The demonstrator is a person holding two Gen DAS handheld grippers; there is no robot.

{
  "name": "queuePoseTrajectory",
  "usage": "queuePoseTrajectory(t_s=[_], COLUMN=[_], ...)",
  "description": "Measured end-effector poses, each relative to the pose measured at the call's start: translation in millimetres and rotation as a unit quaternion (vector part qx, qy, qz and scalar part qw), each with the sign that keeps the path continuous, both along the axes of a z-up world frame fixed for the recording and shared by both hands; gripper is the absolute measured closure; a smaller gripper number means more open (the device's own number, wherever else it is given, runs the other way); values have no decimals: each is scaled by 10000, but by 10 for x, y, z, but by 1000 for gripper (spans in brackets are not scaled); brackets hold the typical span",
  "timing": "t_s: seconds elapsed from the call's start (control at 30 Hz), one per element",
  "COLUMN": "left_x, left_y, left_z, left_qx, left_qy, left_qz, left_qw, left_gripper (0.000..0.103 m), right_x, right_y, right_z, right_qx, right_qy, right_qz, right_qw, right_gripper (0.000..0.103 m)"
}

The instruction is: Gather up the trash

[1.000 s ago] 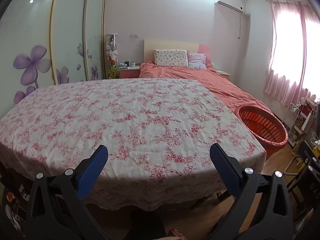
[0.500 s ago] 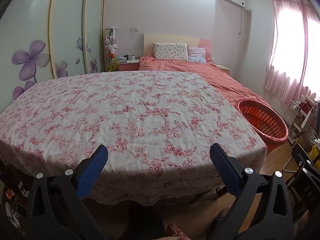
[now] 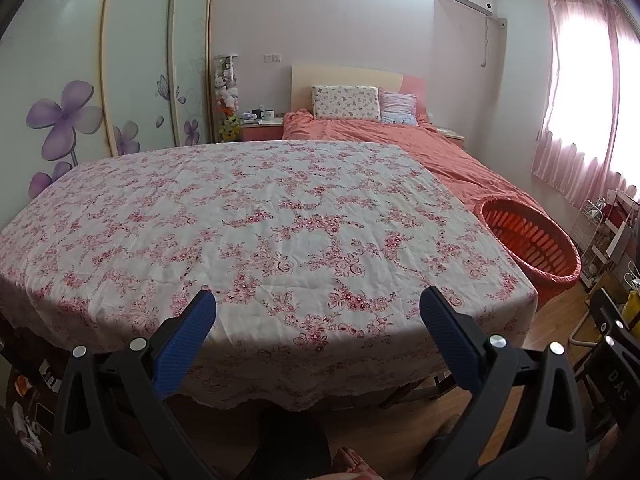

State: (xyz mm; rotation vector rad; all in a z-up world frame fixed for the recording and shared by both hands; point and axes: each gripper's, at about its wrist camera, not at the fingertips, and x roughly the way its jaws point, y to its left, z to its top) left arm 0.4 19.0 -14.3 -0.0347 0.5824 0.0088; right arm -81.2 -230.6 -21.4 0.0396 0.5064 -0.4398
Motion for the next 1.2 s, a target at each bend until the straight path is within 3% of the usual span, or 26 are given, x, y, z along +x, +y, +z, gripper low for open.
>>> queuePoseTrajectory(t_s=[0.6,1.2], left_x=[-70,-125], left_y=[-28,-11], left_z=[66,158], left_qx=[152,-32], left_qy=[-196,-376], left_qz=[120,82], left_qw=[9996,9993], left_gripper=[3,3], right_x=[-14,-59], right_y=[-2,17], right_z=[-10,57], right_qx=[-11,-47], right_qy=[25,-71], right_qz=[19,-9], right_qw=[10000,10000], right_gripper=[4,4])
